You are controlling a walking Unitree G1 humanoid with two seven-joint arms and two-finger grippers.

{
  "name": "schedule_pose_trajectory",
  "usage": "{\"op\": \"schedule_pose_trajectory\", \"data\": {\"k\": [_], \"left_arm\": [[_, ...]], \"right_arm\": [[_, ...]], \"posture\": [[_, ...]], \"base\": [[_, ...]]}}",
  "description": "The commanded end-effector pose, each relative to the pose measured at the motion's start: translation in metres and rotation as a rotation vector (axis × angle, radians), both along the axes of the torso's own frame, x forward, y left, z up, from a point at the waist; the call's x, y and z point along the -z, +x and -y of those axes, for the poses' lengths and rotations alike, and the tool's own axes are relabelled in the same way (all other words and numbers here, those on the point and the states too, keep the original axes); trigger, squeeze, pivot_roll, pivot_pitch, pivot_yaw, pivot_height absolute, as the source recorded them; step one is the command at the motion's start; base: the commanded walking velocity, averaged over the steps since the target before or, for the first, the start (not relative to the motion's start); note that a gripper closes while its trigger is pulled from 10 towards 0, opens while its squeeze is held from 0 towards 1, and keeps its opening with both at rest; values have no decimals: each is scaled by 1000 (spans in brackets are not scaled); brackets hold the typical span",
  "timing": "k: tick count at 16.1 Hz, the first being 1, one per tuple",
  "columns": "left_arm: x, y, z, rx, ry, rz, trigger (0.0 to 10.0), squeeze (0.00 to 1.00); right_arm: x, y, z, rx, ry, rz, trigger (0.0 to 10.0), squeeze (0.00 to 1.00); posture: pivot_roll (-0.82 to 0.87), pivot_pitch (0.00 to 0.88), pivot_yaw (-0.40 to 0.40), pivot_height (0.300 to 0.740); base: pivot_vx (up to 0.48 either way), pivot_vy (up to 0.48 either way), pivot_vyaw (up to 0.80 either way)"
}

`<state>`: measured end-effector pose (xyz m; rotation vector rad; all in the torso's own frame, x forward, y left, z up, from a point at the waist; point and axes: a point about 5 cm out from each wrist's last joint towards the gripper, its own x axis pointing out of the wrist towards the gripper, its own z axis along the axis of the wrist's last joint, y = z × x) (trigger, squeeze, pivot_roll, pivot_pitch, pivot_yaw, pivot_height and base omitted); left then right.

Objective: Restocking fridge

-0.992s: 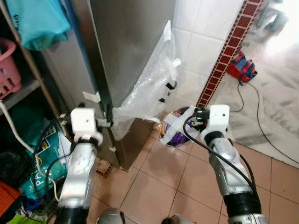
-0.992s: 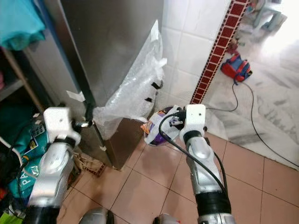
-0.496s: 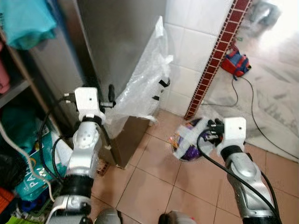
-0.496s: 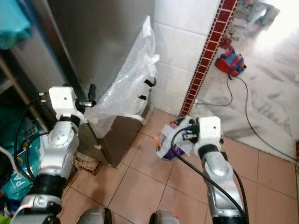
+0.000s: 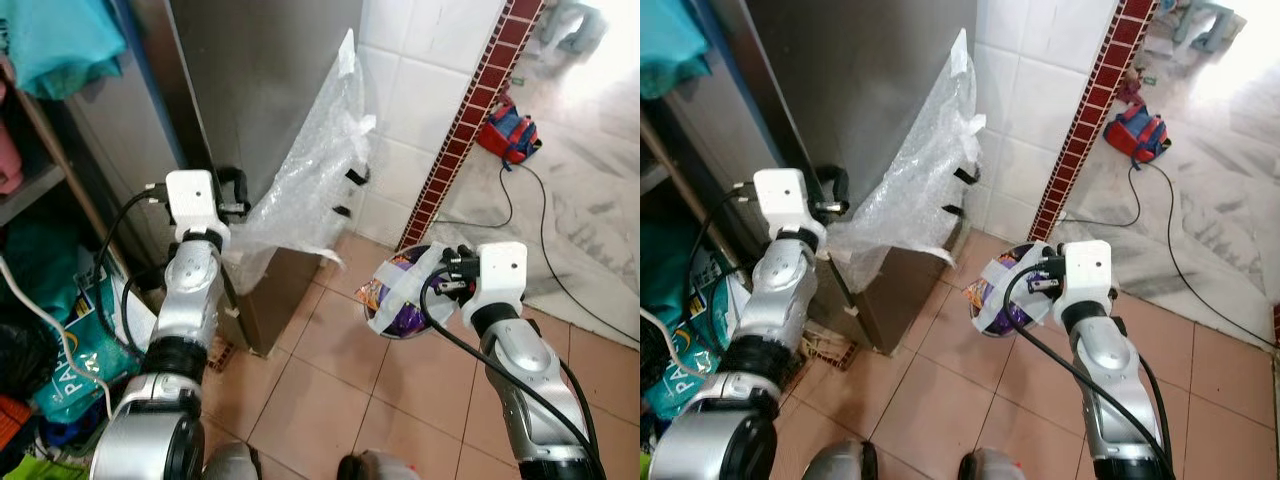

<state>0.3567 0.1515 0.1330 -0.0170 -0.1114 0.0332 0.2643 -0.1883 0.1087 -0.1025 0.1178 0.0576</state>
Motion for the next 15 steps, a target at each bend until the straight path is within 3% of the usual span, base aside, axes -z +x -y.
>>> {"op": "schedule_pose_trajectory", "data": {"k": [1, 4, 8, 11, 15], "left_arm": [[1, 4, 2, 20, -9, -16, 10000, 0], [16, 2, 23, 183, -19, -112, 10000, 0], [28, -4, 51, 354, -39, -153, 10000, 0], [30, -8, 68, 454, -54, -165, 10000, 0], [31, -10, 81, 501, -31, -168, 10000, 0]], "right_arm": [[-10, 2, 1, -2, -3, 36, 10000, 0], [-12, 5, 1, -1, -5, 43, 10000, 0], [-12, 9, -1, -2, -1, 49, 10000, 0], [-12, 11, -2, 3, 1, 52, 10000, 0], [-12, 12, -2, 12, 4, 57, 10000, 0]], "posture": [[-14, 90, -46, 740], [-13, 82, -47, 740], [-4, 63, -45, 740], [-2, 54, -41, 740], [-1, 49, -34, 740]], "base": [[0, 0, 0], [0, 0, 0], [0, 0, 0], [0, 0, 0], [0, 0, 0]]}}
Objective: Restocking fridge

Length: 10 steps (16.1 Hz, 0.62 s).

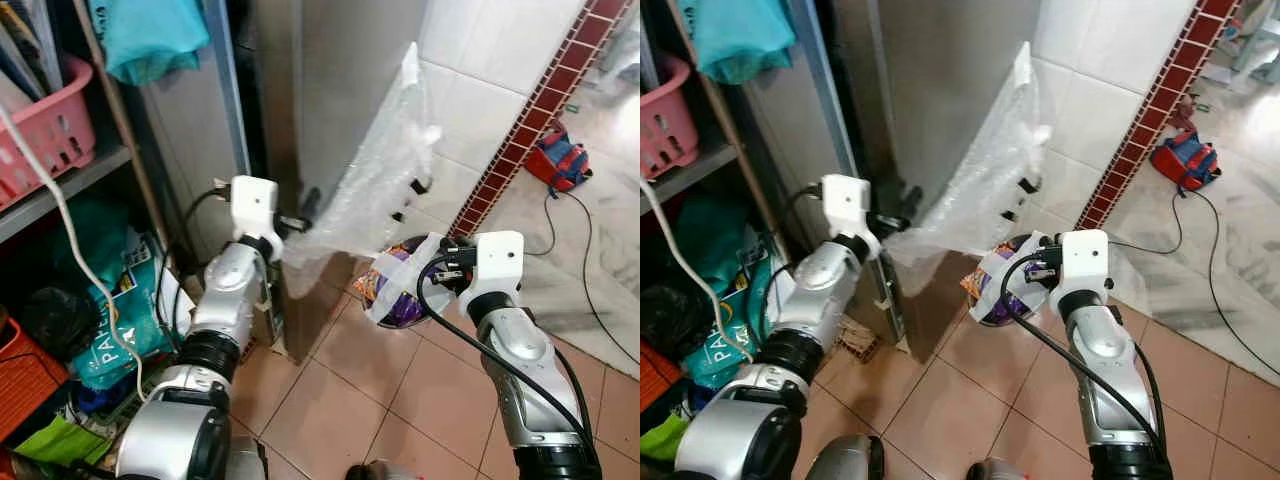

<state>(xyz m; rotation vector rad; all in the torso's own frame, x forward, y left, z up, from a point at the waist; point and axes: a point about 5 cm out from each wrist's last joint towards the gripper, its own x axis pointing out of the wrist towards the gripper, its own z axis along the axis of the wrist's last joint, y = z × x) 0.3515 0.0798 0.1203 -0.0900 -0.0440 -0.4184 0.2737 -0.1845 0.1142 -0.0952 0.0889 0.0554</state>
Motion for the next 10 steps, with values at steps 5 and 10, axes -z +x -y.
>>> {"op": "schedule_pose_trajectory", "data": {"k": [5, 10], "left_arm": [[20, -13, 18, 89, 29, -64, 10000, 0], [20, -15, 23, 113, 29, -53, 10000, 0]], "right_arm": [[-3, 4, 3, 60, 27, 29, 10000, 0], [-2, 4, 5, 94, 7, 38, 10000, 0]], "posture": [[9, 31, -25, 740], [8, 24, -17, 740]], "base": [[140, 0, 0], [392, 0, -634]]}}
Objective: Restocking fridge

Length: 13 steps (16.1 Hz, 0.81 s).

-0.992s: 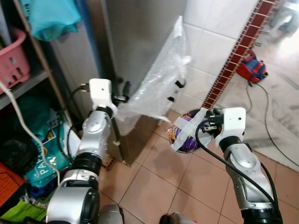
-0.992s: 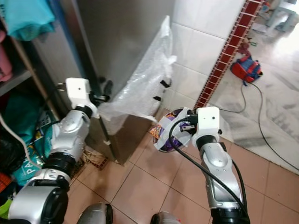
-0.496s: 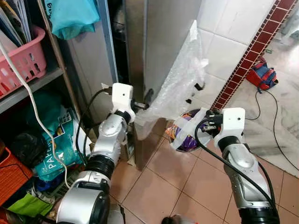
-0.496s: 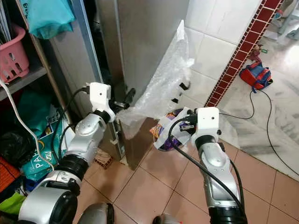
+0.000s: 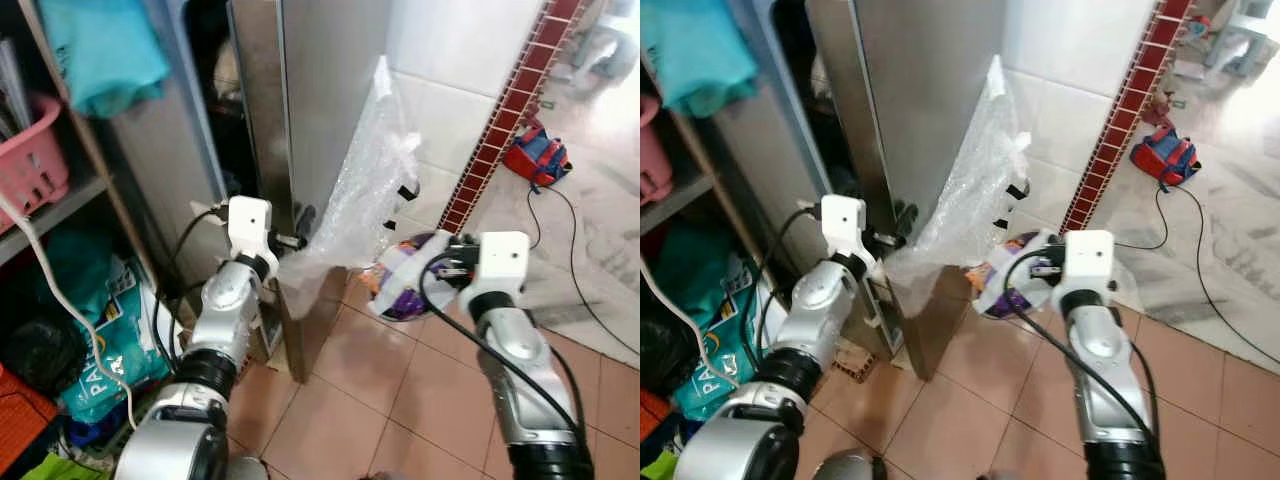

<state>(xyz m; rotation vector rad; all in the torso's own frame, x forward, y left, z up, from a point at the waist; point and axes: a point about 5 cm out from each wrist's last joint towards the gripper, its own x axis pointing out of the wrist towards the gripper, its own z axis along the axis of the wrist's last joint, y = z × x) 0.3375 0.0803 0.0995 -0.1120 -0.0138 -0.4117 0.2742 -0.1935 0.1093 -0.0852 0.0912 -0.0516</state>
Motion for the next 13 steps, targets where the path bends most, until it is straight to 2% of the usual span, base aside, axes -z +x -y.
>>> {"op": "schedule_pose_trajectory", "data": {"k": [1, 5, 7, 13], "left_arm": [[0, -2, 25, 123, 42, -18, 10000, 0], [0, -3, 29, 136, 43, -18, 10000, 0], [-2, -3, 33, 151, 49, -12, 10000, 0], [3, -10, 41, 181, 60, -14, 10000, 0]], "right_arm": [[-6, 3, -4, -13, 0, 35, 10000, 0], [-5, 2, -3, 4, -16, 36, 10000, 0], [-4, 2, 2, 55, -44, 26, 10000, 0], [-2, 3, 3, 64, -45, 27, 10000, 0]], "posture": [[7, 24, -16, 740], [8, 21, -12, 740], [8, 21, -11, 740], [8, 17, -11, 740]], "base": [[401, 0, 0], [398, 0, 0], [446, 0, -650], [438, 0, -721]]}}
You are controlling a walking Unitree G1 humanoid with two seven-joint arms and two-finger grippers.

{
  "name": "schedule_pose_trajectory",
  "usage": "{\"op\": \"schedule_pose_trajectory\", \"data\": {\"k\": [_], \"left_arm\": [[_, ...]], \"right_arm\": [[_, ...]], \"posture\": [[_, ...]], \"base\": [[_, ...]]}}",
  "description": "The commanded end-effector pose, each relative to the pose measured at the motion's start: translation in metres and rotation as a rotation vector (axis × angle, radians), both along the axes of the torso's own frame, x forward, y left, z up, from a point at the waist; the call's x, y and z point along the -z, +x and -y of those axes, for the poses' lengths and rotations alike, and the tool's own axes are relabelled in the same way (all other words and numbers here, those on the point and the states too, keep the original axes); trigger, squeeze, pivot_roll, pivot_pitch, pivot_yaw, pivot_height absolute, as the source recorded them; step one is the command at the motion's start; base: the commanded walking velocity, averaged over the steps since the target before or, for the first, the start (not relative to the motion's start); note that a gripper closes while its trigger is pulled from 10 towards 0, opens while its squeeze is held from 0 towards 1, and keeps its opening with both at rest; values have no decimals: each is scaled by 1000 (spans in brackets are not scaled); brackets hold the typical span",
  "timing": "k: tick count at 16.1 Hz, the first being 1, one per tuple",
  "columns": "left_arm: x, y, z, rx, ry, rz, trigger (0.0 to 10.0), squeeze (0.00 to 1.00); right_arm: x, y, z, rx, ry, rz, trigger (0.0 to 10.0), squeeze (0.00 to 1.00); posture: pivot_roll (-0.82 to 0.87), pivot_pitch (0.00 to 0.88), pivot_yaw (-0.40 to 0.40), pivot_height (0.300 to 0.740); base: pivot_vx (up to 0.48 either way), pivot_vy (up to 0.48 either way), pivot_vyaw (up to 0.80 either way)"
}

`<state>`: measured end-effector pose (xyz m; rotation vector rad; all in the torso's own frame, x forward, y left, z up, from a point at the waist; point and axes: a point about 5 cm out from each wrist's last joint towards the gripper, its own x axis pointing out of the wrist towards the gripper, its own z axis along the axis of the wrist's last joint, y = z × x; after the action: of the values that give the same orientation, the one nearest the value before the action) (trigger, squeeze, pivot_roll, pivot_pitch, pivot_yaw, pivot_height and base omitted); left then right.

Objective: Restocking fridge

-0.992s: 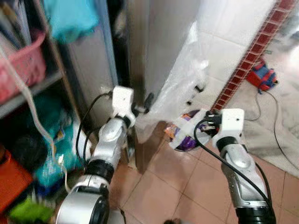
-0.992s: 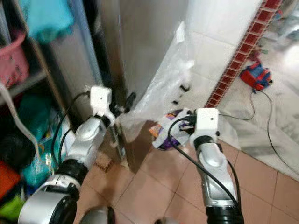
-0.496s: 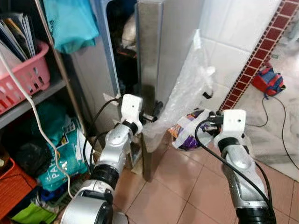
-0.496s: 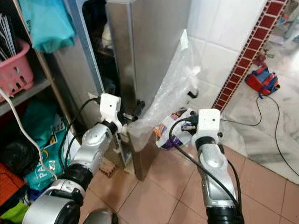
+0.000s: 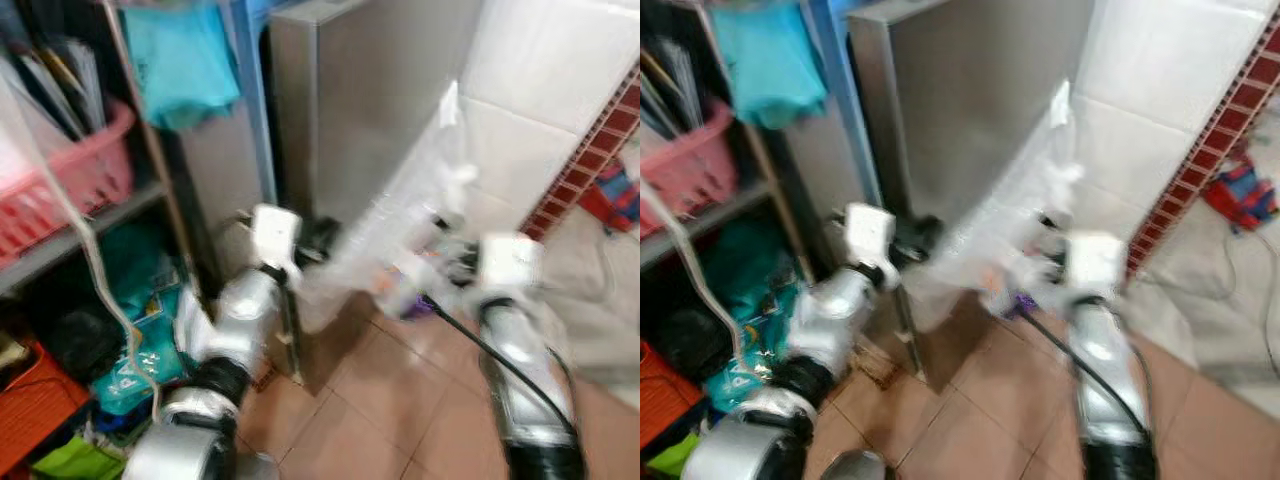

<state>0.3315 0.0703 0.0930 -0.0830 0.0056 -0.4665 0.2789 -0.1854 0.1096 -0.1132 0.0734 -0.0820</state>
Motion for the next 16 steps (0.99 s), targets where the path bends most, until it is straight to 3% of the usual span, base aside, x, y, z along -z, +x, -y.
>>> {"op": "schedule_pose_trajectory", "data": {"k": [1, 4, 6, 10, 14, 16], "left_arm": [[-3, -5, 31, 127, 28, -6, 10000, 0], [1, -12, 38, 151, 26, -13, 10000, 0], [6, -20, 40, 150, 14, -22, 10000, 0], [19, -35, 21, 72, 7, -49, 10000, 0], [18, -48, 25, 198, 22, -41, 10000, 0], [15, -51, 18, 189, 28, -33, 10000, 0]], "right_arm": [[-2, -2, 11, 36, -15, 10, 10000, 0], [-3, 0, 11, 42, -25, 17, 10000, 0], [-3, -1, 14, 67, -40, 22, 10000, 0], [0, -2, 17, 83, -40, 9, 10000, 0], [0, -1, 20, 114, -77, 10, 10000, 0], [2, -3, 26, 134, -71, -5, 10000, 0]], "posture": [[8, 17, -11, 740], [11, 13, -11, 740], [10, 11, -10, 740], [20, 10, -12, 740], [26, 5, -17, 740], [22, 4, -14, 740]], "base": [[405, 0, -550], [395, 0, 0], [0, 0, 0], [0, 0, 0], [0, 0, 0], [0, 0, 0]]}}
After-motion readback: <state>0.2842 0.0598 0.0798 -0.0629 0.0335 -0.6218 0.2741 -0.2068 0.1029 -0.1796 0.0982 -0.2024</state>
